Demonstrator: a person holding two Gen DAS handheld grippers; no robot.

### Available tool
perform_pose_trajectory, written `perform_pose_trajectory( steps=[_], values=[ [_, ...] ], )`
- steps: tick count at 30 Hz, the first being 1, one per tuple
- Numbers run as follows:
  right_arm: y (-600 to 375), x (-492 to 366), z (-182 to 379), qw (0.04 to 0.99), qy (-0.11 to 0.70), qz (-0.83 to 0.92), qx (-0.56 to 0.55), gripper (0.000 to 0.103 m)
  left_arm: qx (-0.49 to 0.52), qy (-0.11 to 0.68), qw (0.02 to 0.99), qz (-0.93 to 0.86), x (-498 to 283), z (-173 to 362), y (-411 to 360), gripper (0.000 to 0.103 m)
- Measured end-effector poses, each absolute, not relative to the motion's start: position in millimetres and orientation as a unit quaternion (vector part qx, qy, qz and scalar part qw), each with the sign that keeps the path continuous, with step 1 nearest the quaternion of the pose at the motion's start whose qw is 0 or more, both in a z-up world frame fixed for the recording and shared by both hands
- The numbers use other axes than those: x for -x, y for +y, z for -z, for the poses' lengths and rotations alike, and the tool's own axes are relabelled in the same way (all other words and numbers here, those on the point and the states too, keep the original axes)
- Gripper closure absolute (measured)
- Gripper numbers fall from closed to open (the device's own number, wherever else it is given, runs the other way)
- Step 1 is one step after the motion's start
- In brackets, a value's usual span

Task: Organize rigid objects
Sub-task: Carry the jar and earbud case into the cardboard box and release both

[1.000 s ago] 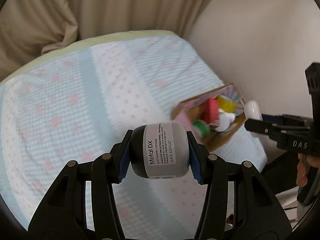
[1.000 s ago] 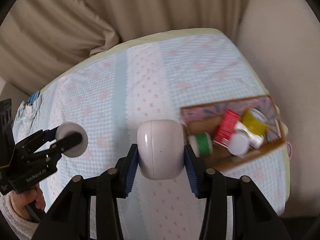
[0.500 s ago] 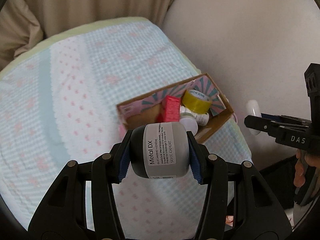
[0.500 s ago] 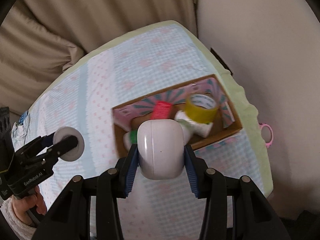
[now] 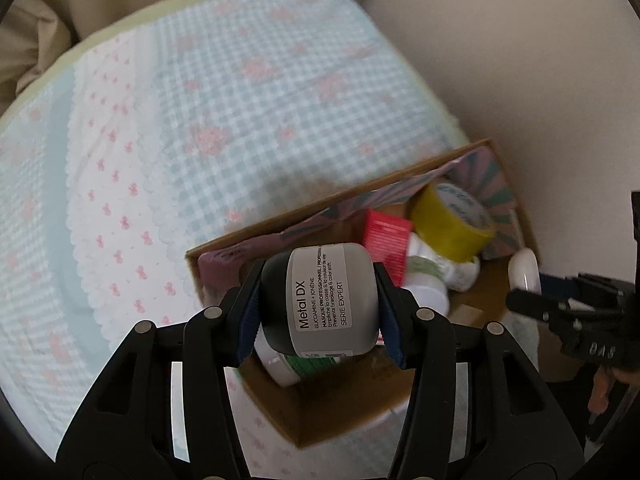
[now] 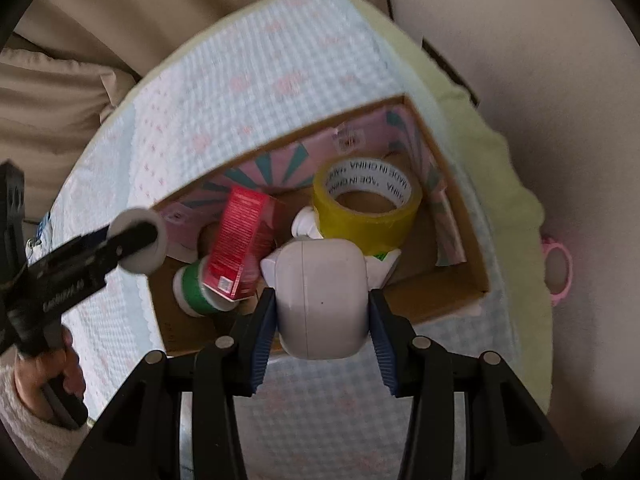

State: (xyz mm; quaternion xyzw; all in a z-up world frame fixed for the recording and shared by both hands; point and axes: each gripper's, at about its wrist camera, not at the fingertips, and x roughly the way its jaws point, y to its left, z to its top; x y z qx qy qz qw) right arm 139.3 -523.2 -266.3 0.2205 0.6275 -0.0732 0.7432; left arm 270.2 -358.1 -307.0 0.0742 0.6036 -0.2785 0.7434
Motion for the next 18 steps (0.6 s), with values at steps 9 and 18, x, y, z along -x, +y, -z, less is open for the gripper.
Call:
perform_pose_trajectory(
  steps=[9,18],
  values=[
    [-530.5,-145.8,307.7,0.715,0.648,0.046,-0.260,0.061,-0.097,0.639,0.715,0.268,-280.9,341.0,-373.6,0.046],
    [-525.5,-136.3,300.1,0.729,0.644,0.066,-0.223,0.000,-0.128,0.613,0.727,0.281,-279.4,321.8,-375.5,0.000]
  ],
)
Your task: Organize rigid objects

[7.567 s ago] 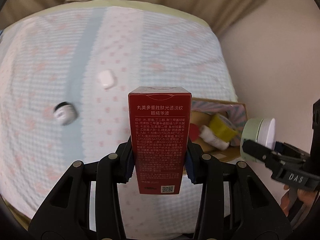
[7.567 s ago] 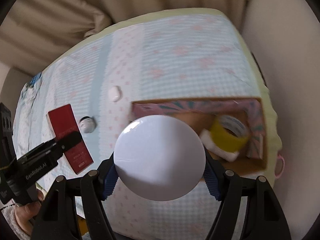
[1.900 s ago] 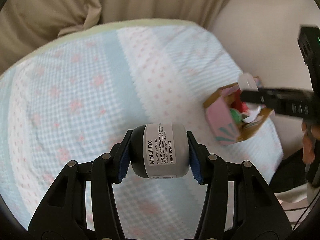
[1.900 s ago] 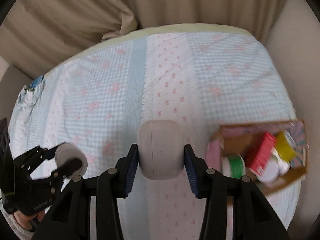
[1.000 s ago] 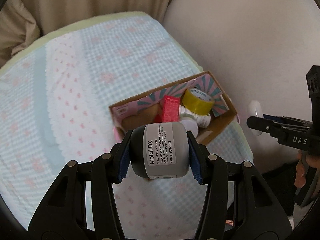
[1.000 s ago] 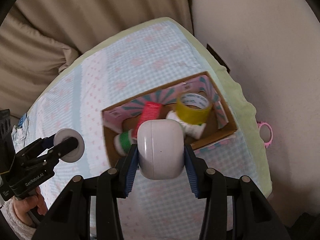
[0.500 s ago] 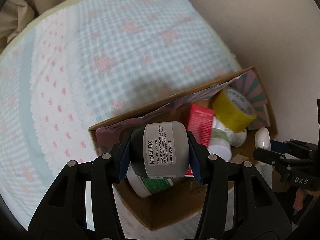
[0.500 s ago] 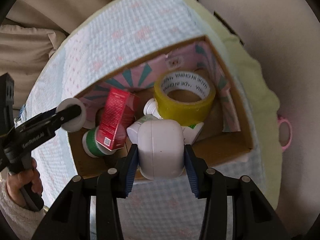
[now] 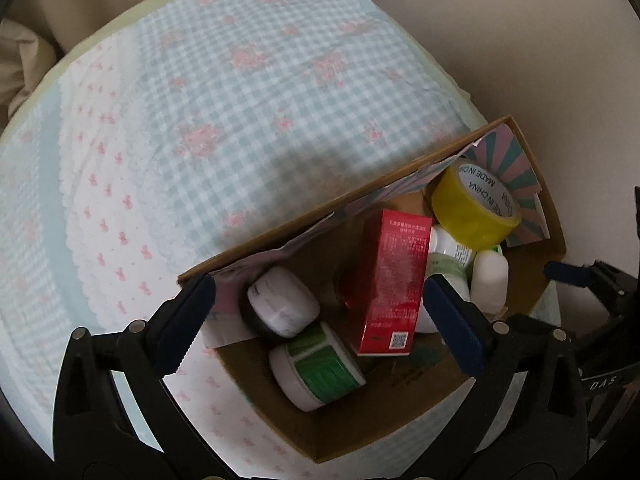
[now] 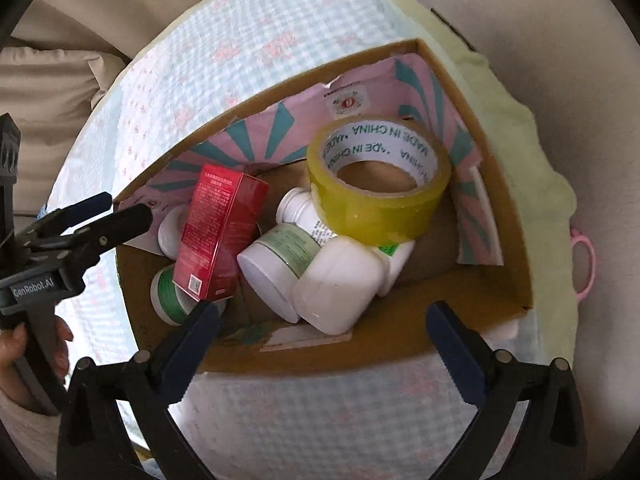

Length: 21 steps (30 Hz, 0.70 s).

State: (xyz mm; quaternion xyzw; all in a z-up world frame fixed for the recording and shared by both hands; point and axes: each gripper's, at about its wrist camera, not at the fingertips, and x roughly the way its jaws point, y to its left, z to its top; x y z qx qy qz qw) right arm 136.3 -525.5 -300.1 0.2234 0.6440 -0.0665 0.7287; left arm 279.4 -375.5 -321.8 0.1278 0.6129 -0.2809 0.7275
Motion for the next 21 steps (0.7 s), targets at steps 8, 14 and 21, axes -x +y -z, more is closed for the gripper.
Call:
perform_pose_trajectory(
  steps=[8,14,21],
  values=[
    [-525.2,-129.5,293.6,0.737,0.638,0.063,-0.214,0.000,-0.113,0.613,0.730,0.282,-272.3,311.7,-369.3,0.000],
    [-520.0,-134.7,283.9,0.744,0.629,0.067,-0.214,0.000,-0.113,0.603,0.736,0.287,-265.3,298.2,-366.2,0.000],
    [-511.7,-133.9,262.6,0.759,0.614,0.072,-0.203,0.000,-0.102,0.587,0.750,0.289,-256.0,270.6,-353.0,0.000]
  ],
)
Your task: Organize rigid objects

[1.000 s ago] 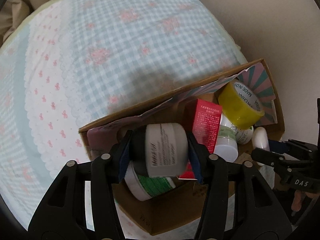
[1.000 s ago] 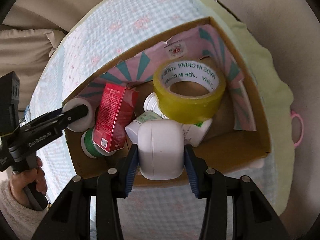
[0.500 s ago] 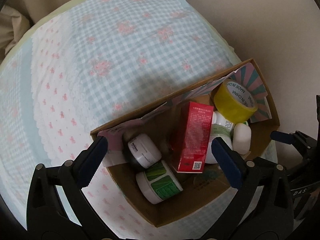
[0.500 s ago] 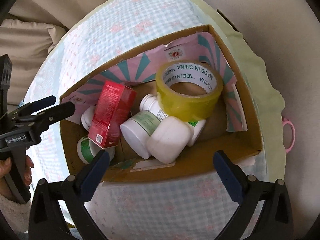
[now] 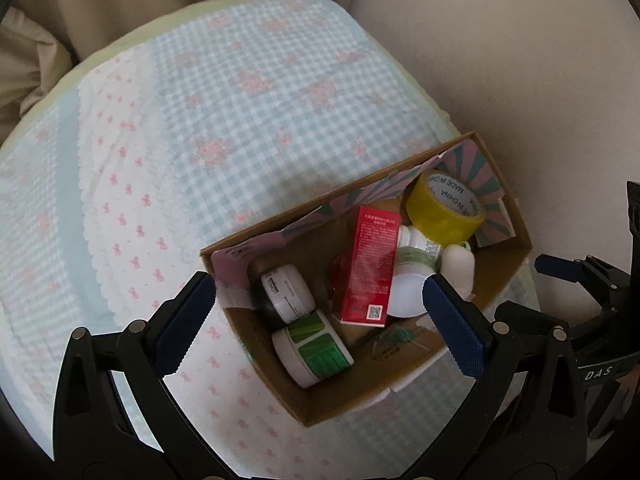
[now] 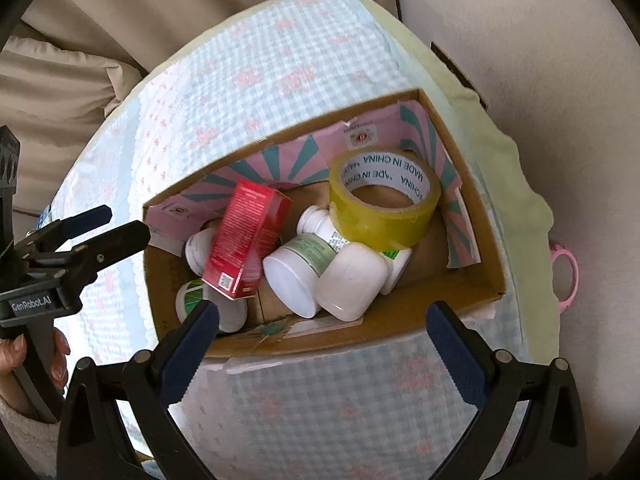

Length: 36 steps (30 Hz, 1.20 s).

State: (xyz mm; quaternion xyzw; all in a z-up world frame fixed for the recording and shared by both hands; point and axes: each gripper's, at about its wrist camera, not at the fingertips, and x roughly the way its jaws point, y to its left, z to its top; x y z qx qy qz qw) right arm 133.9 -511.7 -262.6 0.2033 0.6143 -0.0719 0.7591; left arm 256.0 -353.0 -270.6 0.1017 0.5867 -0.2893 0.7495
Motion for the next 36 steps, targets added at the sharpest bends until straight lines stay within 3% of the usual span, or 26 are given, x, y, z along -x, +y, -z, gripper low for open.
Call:
perform_pose_trajectory(
  steps=[10,25,36],
  values=[
    [-475.9,-125.0,201.8,0.794,0.580,0.067,-0.170,0.000,-0.075,0.545,0.787,0.279,-231.3,199.9,-299.6,0.000],
    [-355.4,-113.2,45.3,0.867,0.491,0.035,-0.078,0.000,-0.009,0.423,0.895,0.143,-146.6,41.7,-120.3,0.000],
    [-279.0,-87.3,-11.7,0.902,0.430,0.031,-0.040,0.000,0.001,0.358,0.931,0.072,-89.8,-5.6,-31.5,0.000]
  ],
)
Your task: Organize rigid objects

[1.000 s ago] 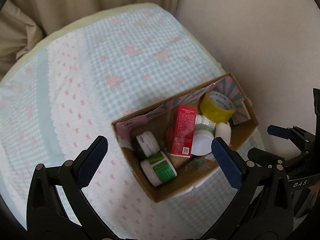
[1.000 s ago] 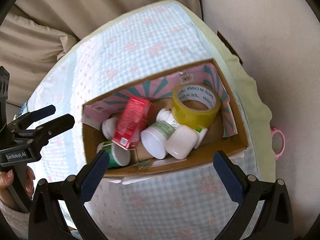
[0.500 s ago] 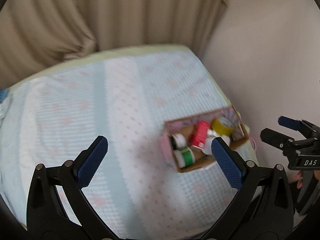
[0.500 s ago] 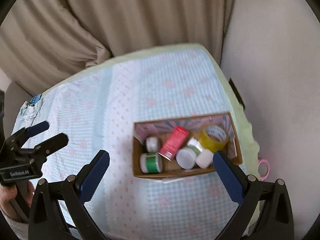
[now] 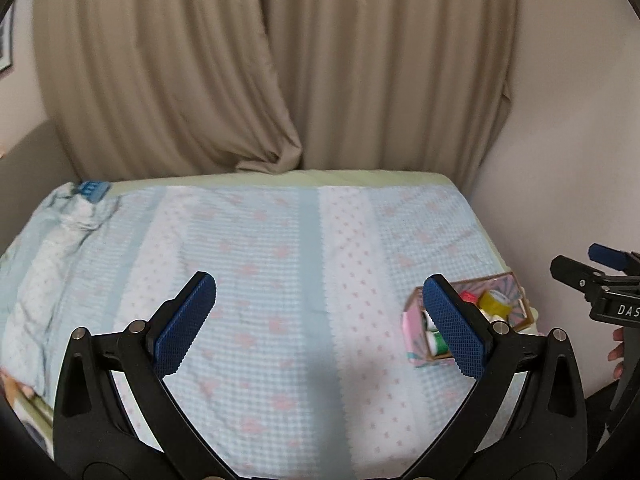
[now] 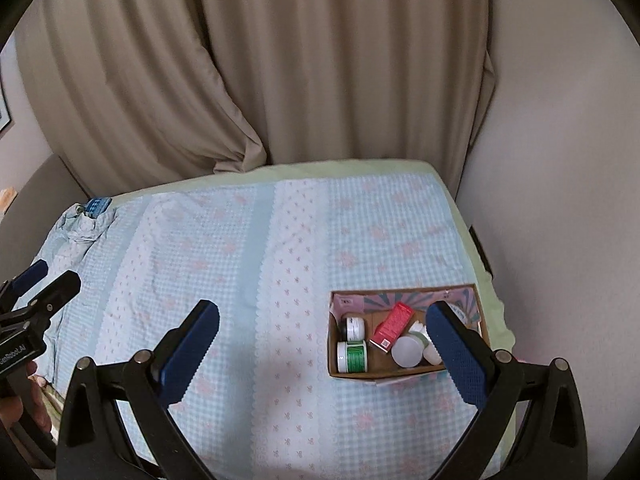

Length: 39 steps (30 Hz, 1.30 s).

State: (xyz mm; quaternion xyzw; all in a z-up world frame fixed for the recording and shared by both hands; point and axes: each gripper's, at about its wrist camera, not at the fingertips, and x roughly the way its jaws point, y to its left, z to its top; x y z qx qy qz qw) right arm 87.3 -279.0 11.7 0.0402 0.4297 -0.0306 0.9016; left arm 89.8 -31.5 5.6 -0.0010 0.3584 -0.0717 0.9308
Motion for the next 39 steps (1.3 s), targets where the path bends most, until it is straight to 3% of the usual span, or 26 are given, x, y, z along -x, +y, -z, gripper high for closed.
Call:
perform_pose_trajectory(
  steps=[39],
  values=[
    [-256.5,-65.7,-29.8,0.918,0.391,0.058,-0.020,0.000,-0.005,0.325,0.943,0.067,-68.8,-13.1,-20.6,0.000]
  ],
)
